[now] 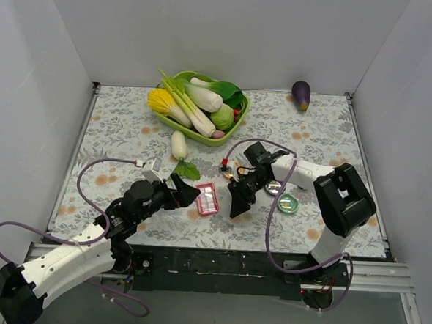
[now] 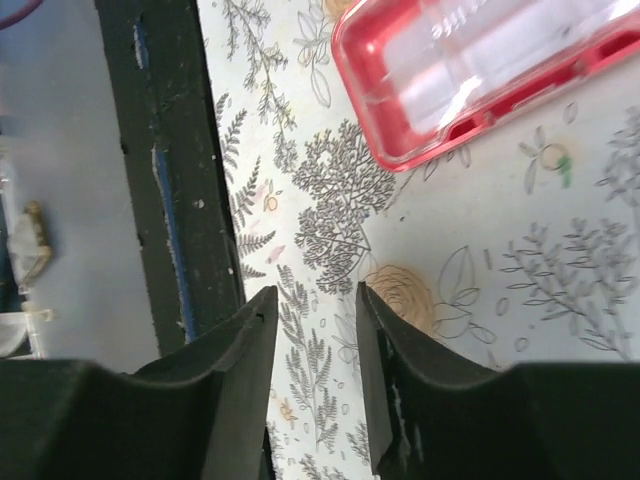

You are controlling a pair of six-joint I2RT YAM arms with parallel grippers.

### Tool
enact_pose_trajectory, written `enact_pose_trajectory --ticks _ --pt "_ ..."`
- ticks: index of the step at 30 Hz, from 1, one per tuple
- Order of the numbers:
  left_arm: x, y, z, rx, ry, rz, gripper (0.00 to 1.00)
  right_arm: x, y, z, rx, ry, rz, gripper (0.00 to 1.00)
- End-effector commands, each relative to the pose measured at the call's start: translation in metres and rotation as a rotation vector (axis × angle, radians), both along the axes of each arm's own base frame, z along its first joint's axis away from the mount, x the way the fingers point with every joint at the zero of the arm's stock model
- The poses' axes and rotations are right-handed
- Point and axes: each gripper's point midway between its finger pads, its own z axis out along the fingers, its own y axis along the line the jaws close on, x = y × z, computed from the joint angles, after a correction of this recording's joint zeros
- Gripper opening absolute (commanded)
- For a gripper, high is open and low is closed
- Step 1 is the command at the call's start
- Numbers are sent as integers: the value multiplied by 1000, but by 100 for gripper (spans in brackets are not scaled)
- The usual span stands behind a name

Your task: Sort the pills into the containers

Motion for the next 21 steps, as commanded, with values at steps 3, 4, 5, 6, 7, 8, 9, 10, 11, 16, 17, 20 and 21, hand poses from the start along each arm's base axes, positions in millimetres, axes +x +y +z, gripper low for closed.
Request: enact_pose_trajectory --ticks 3,4,5,6,7,8,9,10,11,16,17,20,21 --pt "17 41 -18 30 125 296 98 36 36 35 90 -250 -59 61" --pt "19 47 -13 43 119 331 98 30 44 33 78 -256 -62 71" --pt "17 57 -18 87 142 363 98 33 48 32 64 -281 -87 74" --pt "23 65 -1 86 114 420 98 37 55 32 50 -294 -133 79" --pt "24 71 3 100 113 444 98 33 70 33 28 -279 -198 91" --pt "21 78 1 135 126 463 98 55 69 22 -79 -368 -337 91" --pt "24 83 14 129 104 493 98 62 71 19 -132 -413 -405 91" --pt "23 86 17 136 101 501 98 55 76 11 -204 -428 -449 94" --pt "22 89 18 147 103 507 98 76 76 16 -257 -530 -539 95" --pt "17 96 28 115 87 526 98 82 86 12 -380 -656 -657 98" --pt "16 97 28 108 87 530 98 81 89 11 -382 -648 -663 98" --pt "13 100 28 90 86 538 98 83 91 7 -414 -667 -697 98" --pt "12 101 27 90 88 537 98 84 90 6 -424 -673 -700 98"
